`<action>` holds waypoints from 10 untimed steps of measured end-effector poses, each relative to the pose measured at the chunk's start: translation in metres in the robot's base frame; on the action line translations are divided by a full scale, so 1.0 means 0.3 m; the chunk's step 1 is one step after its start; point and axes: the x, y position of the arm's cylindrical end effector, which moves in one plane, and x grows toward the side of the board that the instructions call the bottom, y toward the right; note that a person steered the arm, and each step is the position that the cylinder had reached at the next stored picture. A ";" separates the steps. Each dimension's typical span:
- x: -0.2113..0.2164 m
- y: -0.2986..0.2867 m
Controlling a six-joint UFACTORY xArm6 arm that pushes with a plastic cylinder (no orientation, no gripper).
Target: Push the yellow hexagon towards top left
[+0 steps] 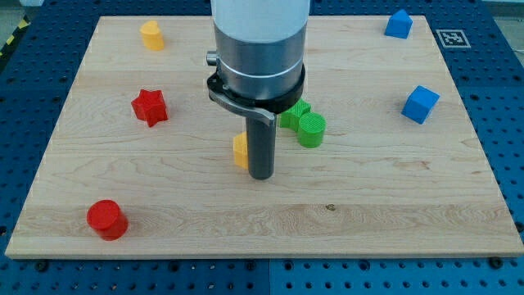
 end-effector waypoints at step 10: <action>-0.118 -0.078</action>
